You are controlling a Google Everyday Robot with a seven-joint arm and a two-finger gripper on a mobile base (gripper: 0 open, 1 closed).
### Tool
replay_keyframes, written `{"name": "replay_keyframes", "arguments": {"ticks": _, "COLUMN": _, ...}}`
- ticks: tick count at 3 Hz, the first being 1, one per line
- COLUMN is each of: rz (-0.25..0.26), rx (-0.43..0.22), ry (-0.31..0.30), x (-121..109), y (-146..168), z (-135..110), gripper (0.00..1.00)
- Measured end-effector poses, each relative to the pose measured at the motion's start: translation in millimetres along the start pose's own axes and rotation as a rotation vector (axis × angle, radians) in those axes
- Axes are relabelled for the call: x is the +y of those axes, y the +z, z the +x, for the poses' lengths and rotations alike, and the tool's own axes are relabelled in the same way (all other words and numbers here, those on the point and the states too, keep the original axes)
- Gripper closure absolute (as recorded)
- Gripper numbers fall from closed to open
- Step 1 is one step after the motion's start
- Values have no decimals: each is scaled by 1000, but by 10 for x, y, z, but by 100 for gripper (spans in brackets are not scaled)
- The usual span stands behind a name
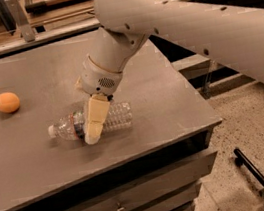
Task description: Knock water bottle over
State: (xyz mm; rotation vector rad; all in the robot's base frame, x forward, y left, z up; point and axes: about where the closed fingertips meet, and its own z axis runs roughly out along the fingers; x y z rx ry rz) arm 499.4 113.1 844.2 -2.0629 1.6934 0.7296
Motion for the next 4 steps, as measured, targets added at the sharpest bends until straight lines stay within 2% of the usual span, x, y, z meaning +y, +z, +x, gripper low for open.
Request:
{"name": "replay_keyframes", "arguments": {"ticks": 1, "rz": 2, "rx": -1, "ry": 0, "x": -8, "y": 14, "z": -2, "gripper": 0}}
{"name": "replay_keyframes", "arguments": {"ticks": 3, "rz": 36, "rx": -92, "ry": 18, "x": 16, "y": -112, "z": 61, "gripper": 0}}
{"name": "replay_keyframes", "arguments": {"ticks": 4, "rz": 36, "rx": -92, "ry": 18, "x": 16, "y": -112, "z": 61, "gripper": 0}}
